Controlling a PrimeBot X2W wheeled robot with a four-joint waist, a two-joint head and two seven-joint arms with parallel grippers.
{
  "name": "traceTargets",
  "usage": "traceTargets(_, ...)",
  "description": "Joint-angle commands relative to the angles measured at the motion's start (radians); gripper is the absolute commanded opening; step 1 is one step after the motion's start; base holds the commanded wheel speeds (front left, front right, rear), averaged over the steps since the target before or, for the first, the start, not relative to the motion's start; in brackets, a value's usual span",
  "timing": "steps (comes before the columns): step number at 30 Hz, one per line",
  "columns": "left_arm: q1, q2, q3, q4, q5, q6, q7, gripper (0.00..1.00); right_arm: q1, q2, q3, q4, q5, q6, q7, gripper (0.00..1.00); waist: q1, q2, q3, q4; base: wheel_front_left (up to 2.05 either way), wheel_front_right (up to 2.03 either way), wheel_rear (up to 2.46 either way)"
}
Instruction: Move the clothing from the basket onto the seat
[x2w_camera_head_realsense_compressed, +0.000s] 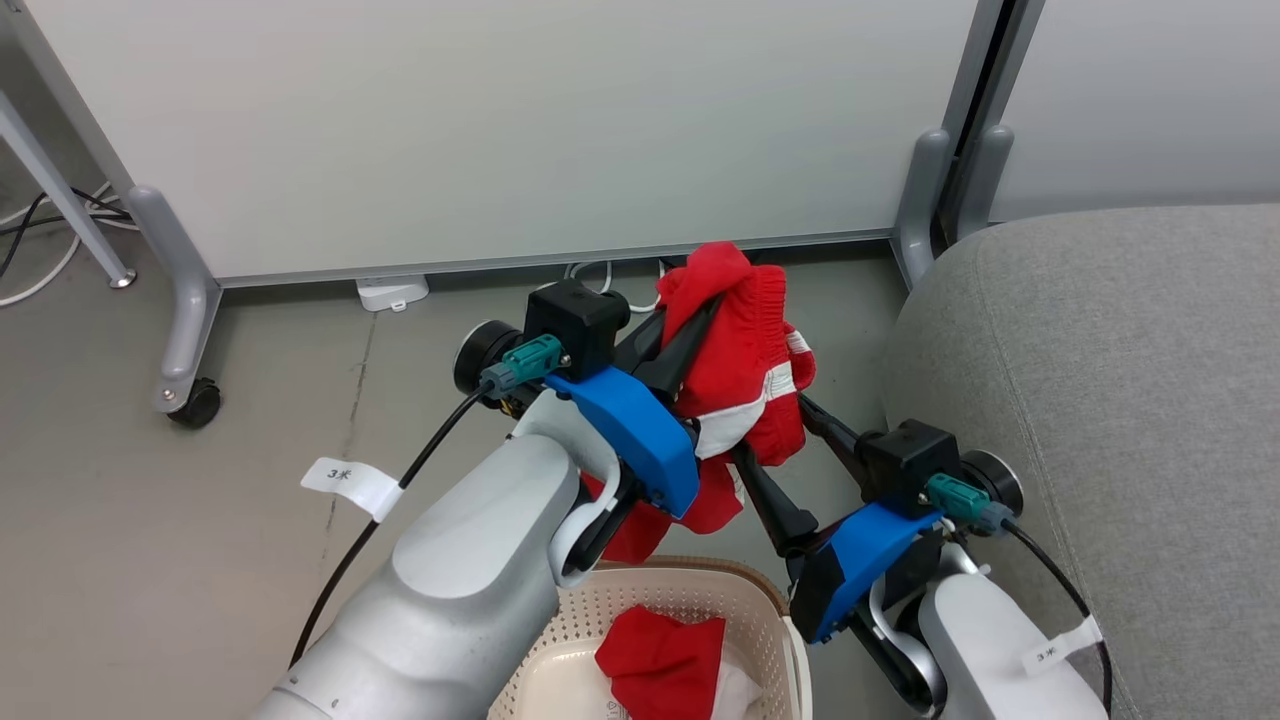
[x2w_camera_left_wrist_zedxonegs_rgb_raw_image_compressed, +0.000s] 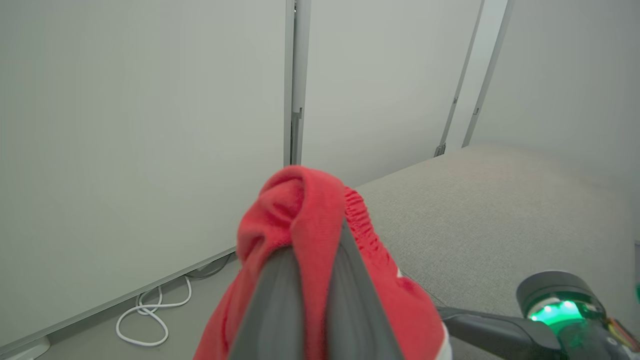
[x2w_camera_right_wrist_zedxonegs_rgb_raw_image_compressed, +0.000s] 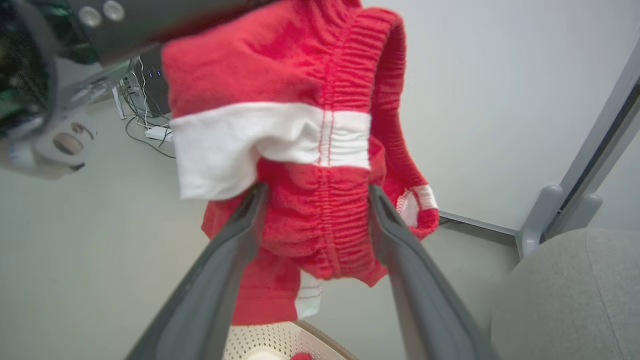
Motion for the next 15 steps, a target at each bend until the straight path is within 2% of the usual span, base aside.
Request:
traceTargets(1,-0.023,-0.001,-0.007,-0.004,-0.005,-0.001,0.0,0.0,-0.022,-0.004,0.005,0.011,0.01,0.0,-0.001,1.0,-0.0001,-0.0001,0.002,0.003,0.0,0.0,0.0)
traceTargets(11,-0.045,-0.002,-0.067,-0.028,-0.047,-0.001,-0.001,0.0,-0.145,-0.003,0.124,0.151,0.073,0.0,0.009,1.0,-0.0001,-0.0001,0.011,0.018,0.0,0.0,0.0)
traceTargets(12,-0.046,-0.002,-0.07,-0.028,-0.05,-0.001,-0.002,0.0,-0.154,-0.003,0.133,0.165,0.084,0.0,0.011,0.92,-0.0001,-0.0001,0.011,0.017,0.0,0.0,0.0)
traceTargets(13,-0.048,-0.002,-0.073,-0.027,-0.055,-0.001,-0.003,0.0,-0.162,-0.003,0.142,0.176,0.092,0.0,0.009,0.49,-0.0001,-0.0001,0.01,0.017,0.0,0.0,0.0)
traceTargets(14,-0.05,-0.002,-0.075,-0.029,-0.06,-0.001,-0.004,0.0,-0.171,-0.003,0.154,0.188,0.104,0.0,0.011,0.0,-0.0001,-0.0001,0.01,0.017,0.0,0.0,0.0)
traceTargets(15,-0.053,-0.002,-0.078,-0.028,-0.065,-0.001,-0.005,0.0,-0.177,-0.003,0.164,0.199,0.114,0.0,0.014,0.0,-0.0001,-0.0001,0.01,0.016,0.0,0.0,0.0)
